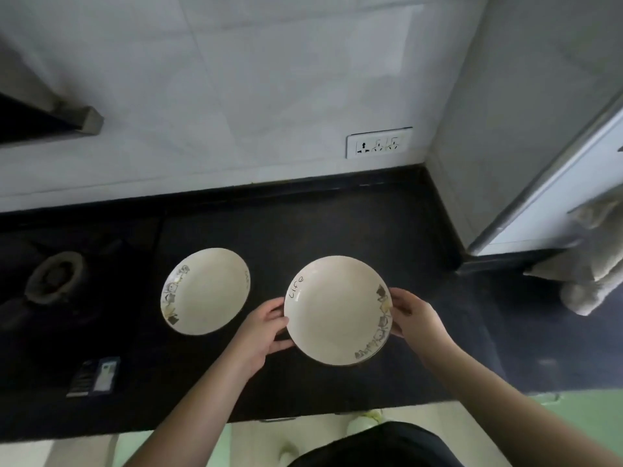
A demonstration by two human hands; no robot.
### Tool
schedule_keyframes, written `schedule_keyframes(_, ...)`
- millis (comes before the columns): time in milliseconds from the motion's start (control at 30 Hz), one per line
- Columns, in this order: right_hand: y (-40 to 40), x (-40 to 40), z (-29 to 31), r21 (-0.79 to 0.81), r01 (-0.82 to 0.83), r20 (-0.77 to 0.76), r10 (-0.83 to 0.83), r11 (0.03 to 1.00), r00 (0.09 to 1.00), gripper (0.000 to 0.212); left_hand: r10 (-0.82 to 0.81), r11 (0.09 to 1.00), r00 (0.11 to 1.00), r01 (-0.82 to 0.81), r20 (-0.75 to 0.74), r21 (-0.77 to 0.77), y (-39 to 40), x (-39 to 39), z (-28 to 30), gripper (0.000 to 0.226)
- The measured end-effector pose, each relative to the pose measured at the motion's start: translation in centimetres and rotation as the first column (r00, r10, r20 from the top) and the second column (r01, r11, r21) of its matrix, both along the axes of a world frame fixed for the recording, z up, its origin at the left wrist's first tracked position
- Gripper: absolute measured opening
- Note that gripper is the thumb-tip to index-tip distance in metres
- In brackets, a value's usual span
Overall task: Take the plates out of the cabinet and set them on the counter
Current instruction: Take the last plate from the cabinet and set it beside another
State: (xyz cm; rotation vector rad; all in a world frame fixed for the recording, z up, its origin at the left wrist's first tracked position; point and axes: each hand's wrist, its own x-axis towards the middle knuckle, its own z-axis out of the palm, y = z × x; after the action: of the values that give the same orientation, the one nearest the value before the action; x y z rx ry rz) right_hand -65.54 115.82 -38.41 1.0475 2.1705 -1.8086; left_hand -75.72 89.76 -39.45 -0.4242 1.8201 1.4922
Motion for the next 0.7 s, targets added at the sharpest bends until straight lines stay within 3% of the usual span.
schedule_keyframes(167,2.7,-3.2,-2.2,-0.085,0.048,0.014,-0.047,0.995,0.999,0.027,0.05,0.998,0.998,-0.048,0.03,-0.039,3.1,-1.9,-0.8,0.051)
schedule_keyframes(700,5.6,-7.0,-5.5,-0.105,0.066,0.069,-0.059,0.992,0.996,0.029,0.142,0.988,0.982,-0.132,0.125,-0.081,6.9,-4.4,-2.3,0.049)
